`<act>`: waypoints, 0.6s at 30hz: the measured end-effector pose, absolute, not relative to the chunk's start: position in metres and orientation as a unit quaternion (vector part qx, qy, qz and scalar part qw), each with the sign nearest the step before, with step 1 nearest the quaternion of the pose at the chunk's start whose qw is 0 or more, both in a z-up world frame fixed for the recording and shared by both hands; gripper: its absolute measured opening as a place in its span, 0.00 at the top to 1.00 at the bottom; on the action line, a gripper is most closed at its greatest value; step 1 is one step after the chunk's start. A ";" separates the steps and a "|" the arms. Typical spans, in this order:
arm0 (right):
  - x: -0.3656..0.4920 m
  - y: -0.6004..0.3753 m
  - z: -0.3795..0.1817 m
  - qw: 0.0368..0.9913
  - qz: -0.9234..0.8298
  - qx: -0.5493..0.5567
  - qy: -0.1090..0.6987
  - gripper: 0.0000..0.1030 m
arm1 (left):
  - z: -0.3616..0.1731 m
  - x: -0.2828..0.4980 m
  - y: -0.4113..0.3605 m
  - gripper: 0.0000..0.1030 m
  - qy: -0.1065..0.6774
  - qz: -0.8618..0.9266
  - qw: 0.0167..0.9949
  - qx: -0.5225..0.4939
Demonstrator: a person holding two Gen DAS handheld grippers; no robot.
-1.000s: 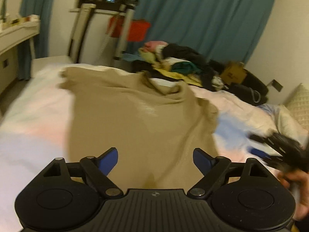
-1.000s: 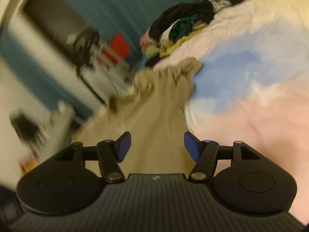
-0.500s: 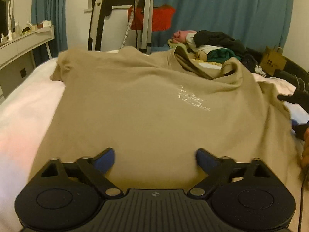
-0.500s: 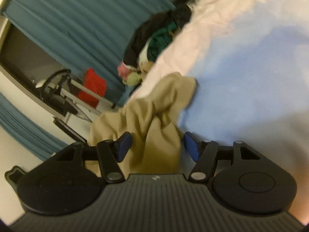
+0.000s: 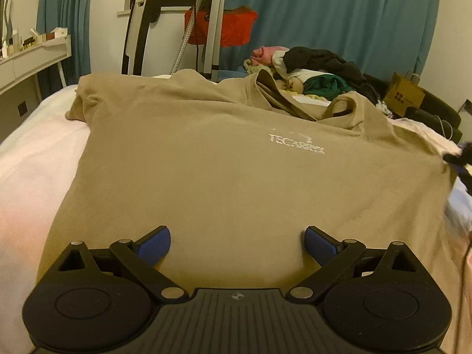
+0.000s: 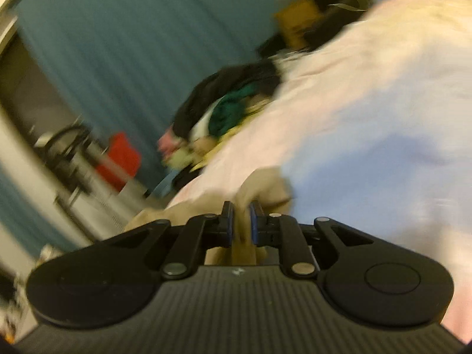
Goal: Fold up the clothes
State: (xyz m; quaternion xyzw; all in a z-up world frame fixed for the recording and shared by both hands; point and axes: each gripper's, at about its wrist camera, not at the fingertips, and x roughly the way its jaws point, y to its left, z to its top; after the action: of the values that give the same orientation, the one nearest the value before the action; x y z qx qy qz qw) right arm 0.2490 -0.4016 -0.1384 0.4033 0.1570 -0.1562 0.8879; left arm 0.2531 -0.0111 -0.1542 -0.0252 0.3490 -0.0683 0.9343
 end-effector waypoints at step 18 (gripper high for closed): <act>0.281 -0.383 -0.186 0.849 -0.079 0.492 0.173 0.18 | -0.145 0.230 -0.015 0.04 0.353 -0.071 0.933 -0.016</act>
State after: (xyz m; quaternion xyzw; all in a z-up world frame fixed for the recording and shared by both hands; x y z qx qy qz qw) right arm 0.2811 -0.3830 -0.1857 0.4923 0.1727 -0.0787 0.8495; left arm 0.2303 -0.0153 -0.1454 -0.0163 0.3532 -0.0713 0.9327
